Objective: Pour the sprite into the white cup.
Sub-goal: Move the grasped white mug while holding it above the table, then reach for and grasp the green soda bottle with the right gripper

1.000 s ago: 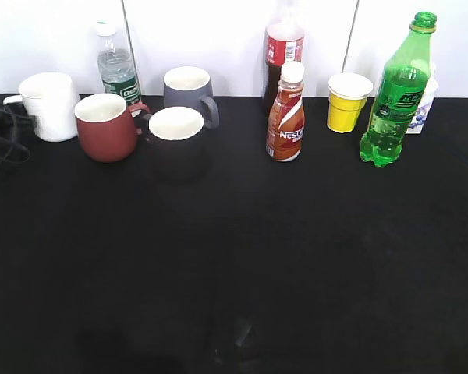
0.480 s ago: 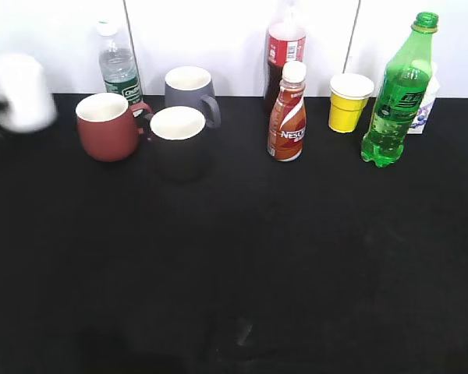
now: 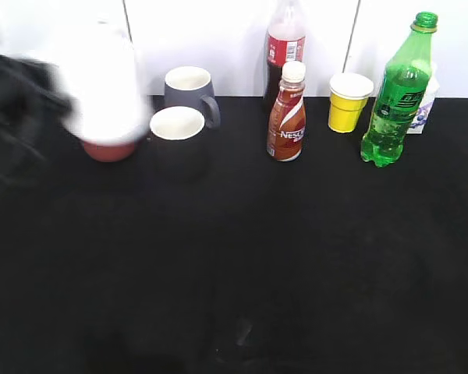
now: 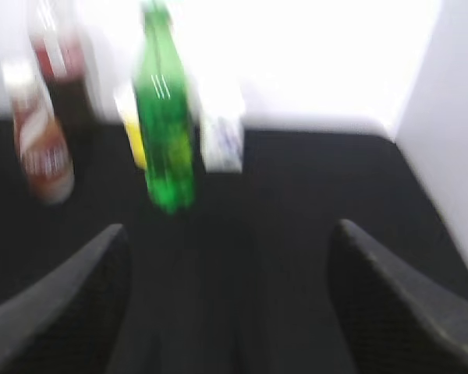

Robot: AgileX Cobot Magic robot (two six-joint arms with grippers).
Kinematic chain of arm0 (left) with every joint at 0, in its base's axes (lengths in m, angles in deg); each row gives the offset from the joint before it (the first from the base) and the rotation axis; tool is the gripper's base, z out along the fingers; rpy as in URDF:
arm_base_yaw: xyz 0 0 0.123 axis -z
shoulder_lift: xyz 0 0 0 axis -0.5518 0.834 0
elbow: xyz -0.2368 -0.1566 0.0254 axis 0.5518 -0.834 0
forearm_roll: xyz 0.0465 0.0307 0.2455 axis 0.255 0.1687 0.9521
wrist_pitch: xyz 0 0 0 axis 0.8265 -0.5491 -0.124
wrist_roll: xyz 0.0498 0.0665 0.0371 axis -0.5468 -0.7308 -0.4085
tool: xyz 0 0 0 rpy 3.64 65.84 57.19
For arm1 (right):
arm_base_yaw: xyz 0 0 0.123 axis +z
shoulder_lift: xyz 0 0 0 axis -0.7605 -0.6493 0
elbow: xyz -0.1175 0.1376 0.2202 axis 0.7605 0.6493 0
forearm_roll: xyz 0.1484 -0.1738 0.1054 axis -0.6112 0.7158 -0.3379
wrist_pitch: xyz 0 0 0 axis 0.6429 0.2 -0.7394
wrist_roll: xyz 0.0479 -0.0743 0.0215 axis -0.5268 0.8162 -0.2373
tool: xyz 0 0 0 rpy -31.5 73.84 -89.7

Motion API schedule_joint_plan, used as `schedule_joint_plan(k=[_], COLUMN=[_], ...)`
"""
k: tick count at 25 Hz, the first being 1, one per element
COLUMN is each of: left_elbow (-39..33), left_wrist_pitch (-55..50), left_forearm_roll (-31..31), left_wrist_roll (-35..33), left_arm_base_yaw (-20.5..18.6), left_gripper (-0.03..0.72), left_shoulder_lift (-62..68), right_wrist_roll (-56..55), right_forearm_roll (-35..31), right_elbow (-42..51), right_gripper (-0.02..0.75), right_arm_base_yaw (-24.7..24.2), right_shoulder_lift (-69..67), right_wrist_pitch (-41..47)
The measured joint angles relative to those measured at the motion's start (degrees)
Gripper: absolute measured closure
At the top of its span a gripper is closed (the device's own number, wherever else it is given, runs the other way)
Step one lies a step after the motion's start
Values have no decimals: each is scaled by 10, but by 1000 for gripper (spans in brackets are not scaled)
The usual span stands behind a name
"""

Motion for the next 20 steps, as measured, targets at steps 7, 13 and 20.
schedule_joint_plan(k=[7, 13, 20], left_elbow=[0, 0, 0], left_wrist_pitch=[12, 12, 12], left_forearm_roll=[0, 0, 0], left_wrist_roll=[-1, -1, -1], left_arm_base_yaw=[45, 46, 46], left_gripper=[624, 625, 625], left_shoulder_lift=[0, 0, 0], right_wrist_roll=[1, 23, 14], right_forearm_roll=[4, 36, 72], right_elbow=[28, -162, -329], right_gripper=[138, 78, 86], right_arm_base_yaw=[0, 0, 0], right_shoulder_lift=[-651, -963, -1078], right_wrist_pitch=[-707, -786, -742])
